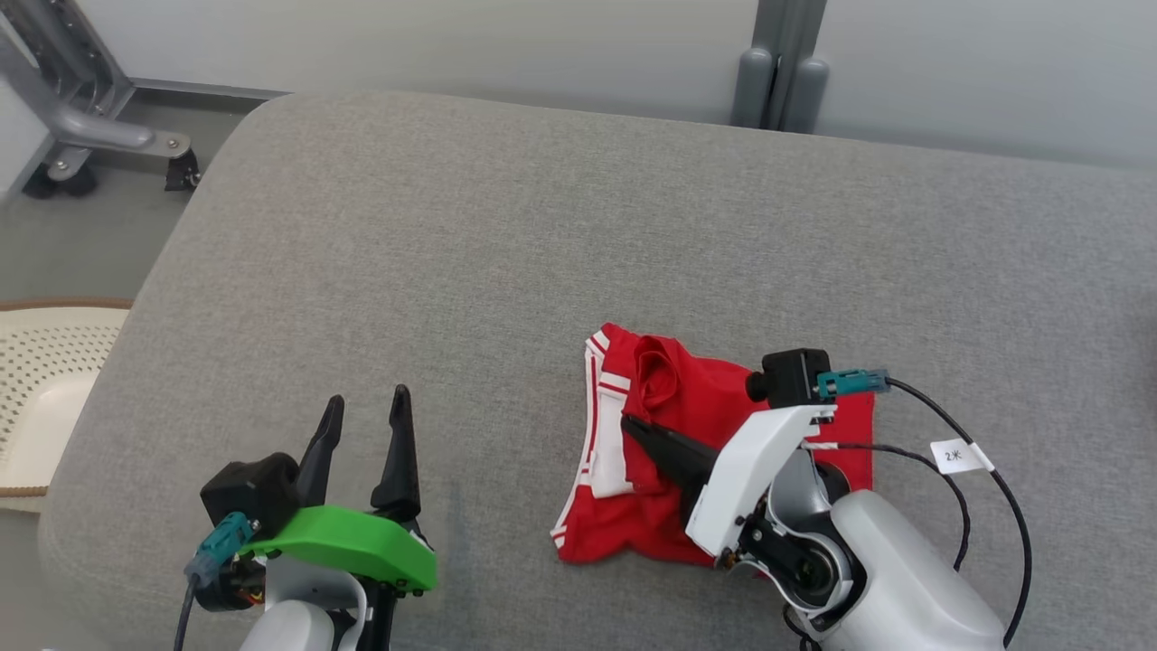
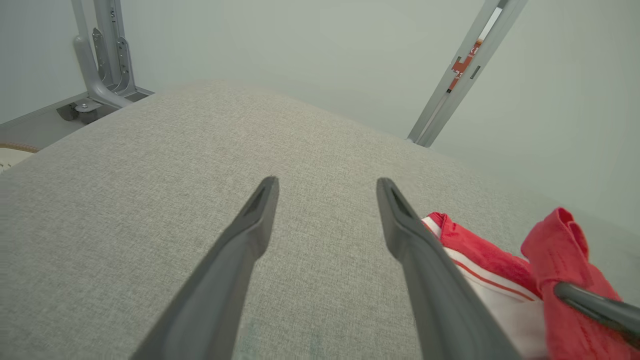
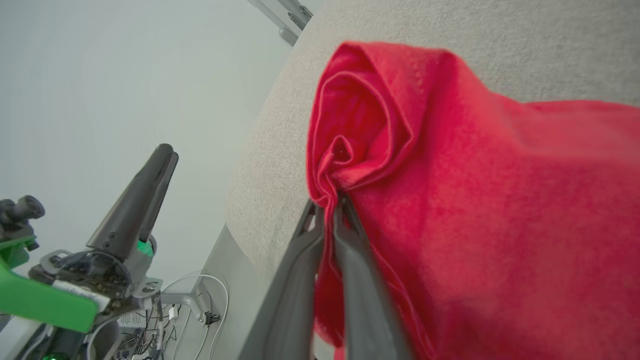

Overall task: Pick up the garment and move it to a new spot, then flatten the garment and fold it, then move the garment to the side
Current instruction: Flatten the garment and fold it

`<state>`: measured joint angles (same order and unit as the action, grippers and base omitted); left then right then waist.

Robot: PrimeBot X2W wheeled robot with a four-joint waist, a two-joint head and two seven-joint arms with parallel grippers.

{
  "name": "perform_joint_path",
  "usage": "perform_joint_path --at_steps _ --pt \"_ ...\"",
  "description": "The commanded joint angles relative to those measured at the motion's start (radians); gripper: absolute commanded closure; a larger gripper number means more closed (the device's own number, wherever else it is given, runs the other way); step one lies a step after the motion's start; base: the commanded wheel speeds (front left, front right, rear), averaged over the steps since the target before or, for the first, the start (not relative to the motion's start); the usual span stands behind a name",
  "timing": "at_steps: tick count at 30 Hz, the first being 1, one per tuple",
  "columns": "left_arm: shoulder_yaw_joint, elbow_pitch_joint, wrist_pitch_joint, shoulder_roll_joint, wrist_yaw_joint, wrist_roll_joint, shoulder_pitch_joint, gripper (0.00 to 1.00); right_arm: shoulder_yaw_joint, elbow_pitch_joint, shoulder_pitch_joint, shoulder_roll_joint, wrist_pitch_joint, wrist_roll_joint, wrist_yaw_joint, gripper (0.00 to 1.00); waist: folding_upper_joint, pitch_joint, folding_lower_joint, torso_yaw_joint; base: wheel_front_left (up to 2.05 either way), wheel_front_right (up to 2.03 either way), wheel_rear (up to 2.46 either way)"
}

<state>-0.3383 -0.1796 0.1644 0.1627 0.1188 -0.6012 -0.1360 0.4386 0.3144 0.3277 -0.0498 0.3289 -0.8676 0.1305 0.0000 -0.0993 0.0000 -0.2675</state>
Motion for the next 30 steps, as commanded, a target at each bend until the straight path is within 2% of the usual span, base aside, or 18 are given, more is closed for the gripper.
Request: perform_joint_path --at_steps 1,2,3,5,6,11,17,24,30 --pt "-0.002 -0.006 0.006 -0.003 -0.004 0.007 -0.018 0.00 0.010 0.034 0.029 -0.002 -0.020 -0.006 0.000 1.00 0.0000 0.002 0.0000 -0.020 0.00 0.00 0.00" --pt "-0.003 -0.008 0.008 -0.004 -0.004 0.006 -0.019 0.00 0.019 0.057 0.041 -0.002 -0.029 -0.013 0.000 1.00 0.0000 0.003 0.0000 -0.023 0.00 0.00 0.00" --pt "-0.005 -0.011 0.008 -0.006 -0.005 0.005 -0.018 0.00 0.030 0.084 0.054 -0.002 -0.041 -0.026 0.000 0.92 0.0000 0.004 0.0000 -0.026 0.00 0.00 0.00" --pt "-0.007 -0.017 0.011 -0.007 -0.005 0.004 -0.018 0.00 0.055 0.134 0.077 -0.002 -0.053 -0.038 0.000 0.47 0.0000 0.007 0.0000 -0.030 0.00 0.00 0.00" --pt "-0.008 -0.020 0.013 -0.007 -0.006 0.003 -0.018 0.00 0.067 0.150 0.089 -0.002 -0.058 -0.045 0.000 0.00 0.0000 0.008 0.0000 -0.031 0.00 0.00 0.00" --pt "-0.012 -0.030 0.016 -0.010 -0.007 -0.002 -0.015 0.00 0.115 0.209 0.130 -0.002 -0.125 -0.103 0.000 0.00 0.0000 0.013 0.0000 -0.030 0.00 0.00 0.00" --pt "-0.015 -0.034 0.022 -0.010 -0.006 -0.005 -0.014 0.00 0.110 0.236 0.176 -0.003 -0.229 -0.108 0.000 0.00 0.0000 0.012 0.0000 -0.010 0.00 0.00 0.00" --pt "-0.023 -0.030 0.027 -0.007 -0.007 0.002 -0.020 0.00 0.022 0.265 0.213 -0.029 -0.376 0.055 0.000 0.00 0.0000 0.012 0.0000 0.022 0.00 0.00 0.00" --pt "-0.038 -0.031 0.033 -0.003 0.000 0.023 -0.038 0.00 -0.100 0.231 0.156 -0.080 -0.489 0.231 0.000 0.00 0.0000 0.028 0.0000 0.061 0.00 0.00 0.00"
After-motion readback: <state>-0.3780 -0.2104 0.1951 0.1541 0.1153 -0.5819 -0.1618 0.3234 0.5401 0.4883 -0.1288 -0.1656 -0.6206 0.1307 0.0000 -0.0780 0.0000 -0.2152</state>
